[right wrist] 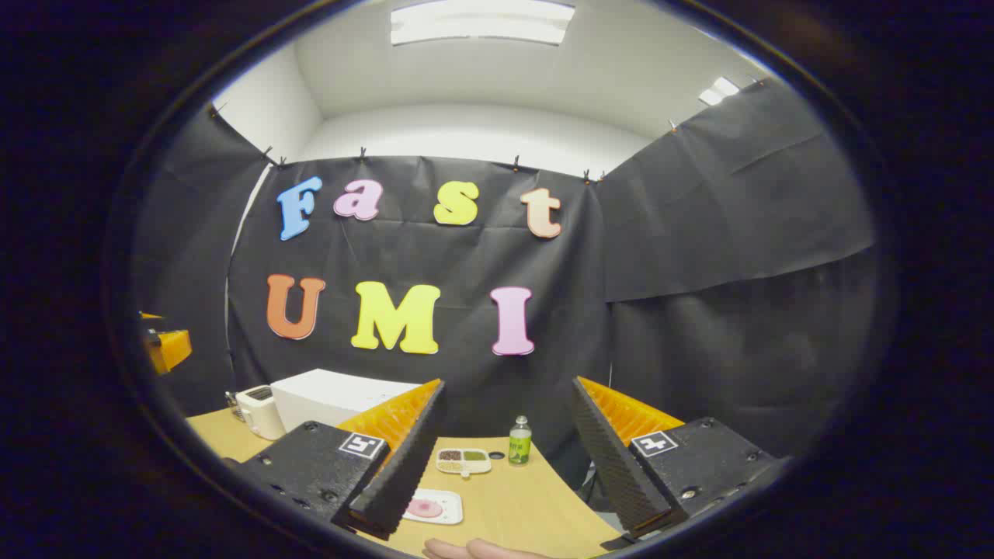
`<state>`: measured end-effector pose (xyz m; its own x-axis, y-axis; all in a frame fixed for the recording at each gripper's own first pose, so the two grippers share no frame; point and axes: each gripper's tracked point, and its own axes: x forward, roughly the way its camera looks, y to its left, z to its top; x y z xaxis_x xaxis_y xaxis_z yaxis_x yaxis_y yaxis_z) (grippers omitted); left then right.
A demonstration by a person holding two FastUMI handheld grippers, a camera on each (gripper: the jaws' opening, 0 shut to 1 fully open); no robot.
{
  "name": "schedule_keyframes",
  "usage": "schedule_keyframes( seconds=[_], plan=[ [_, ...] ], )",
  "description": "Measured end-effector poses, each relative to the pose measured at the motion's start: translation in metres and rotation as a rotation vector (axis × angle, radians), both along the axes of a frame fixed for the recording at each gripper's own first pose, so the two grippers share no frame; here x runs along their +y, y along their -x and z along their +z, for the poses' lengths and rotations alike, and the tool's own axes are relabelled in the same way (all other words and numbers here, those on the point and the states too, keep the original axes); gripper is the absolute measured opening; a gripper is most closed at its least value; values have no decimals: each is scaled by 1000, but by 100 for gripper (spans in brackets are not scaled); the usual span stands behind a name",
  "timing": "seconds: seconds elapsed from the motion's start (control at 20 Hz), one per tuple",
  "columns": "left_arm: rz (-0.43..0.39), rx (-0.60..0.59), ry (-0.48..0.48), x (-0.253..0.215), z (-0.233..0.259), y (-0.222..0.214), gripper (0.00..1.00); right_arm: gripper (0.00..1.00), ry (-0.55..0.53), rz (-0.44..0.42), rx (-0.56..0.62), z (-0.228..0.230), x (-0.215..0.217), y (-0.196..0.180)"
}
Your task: Open the microwave oven with the left hand, put the food in, and close the microwave oven.
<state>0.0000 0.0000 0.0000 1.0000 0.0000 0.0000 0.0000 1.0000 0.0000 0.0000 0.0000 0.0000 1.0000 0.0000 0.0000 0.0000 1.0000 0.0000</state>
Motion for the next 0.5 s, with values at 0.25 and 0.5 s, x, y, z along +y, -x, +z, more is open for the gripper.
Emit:
schedule_keyframes(
  seconds=[0.25, 0.5],
  plan=[
    [-56, 17, 41, -14, -6, 1, 96, 91, -10, 18, 0, -2, 0, 0],
    [-51, 15, 48, -14, -6, -4, 96, 91, -28, 28, -2, -4, -1, -1]
  ],
)
